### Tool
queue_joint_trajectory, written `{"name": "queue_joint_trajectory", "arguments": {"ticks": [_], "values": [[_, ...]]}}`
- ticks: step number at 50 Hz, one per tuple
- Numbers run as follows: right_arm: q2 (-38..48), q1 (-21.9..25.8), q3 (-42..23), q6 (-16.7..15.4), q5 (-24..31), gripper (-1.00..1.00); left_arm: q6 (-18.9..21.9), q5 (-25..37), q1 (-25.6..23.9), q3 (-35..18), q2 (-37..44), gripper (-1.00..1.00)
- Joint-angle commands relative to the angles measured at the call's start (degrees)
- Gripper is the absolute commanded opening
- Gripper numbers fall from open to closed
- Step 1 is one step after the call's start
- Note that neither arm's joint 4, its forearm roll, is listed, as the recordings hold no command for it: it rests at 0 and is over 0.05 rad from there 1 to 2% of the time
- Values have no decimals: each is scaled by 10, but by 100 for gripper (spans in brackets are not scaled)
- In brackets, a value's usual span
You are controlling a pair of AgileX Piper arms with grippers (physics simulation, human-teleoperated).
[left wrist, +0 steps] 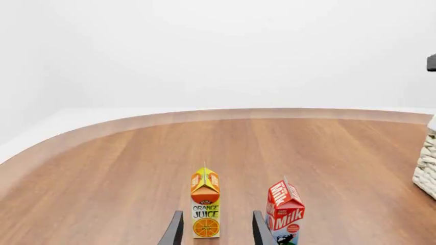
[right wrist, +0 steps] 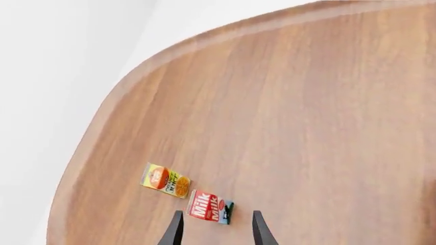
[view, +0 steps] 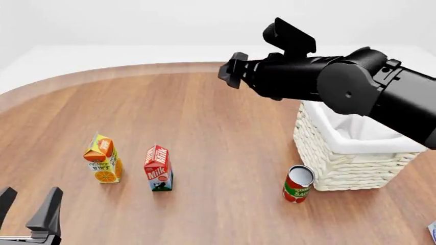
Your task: Pick the milk and place it in the basket.
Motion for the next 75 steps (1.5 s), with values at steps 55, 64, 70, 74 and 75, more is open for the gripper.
{"name": "queue_joint_trajectory", "arguments": {"ticks": [55, 64, 70, 74, 75], "values": [[176, 42, -46, 121, -52, 100, 0, 0, 0, 0, 0, 100], [194, 50, -62, 116, -45, 100, 0, 0, 0, 0, 0, 100], [207, 51, -73, 107, -37, 100, 0, 0, 0, 0, 0, 100], [219, 60, -83, 108, -34, 100, 0, 0, 0, 0, 0, 100], [221, 60, -85, 109, -34, 100, 0, 0, 0, 0, 0, 100]]}}
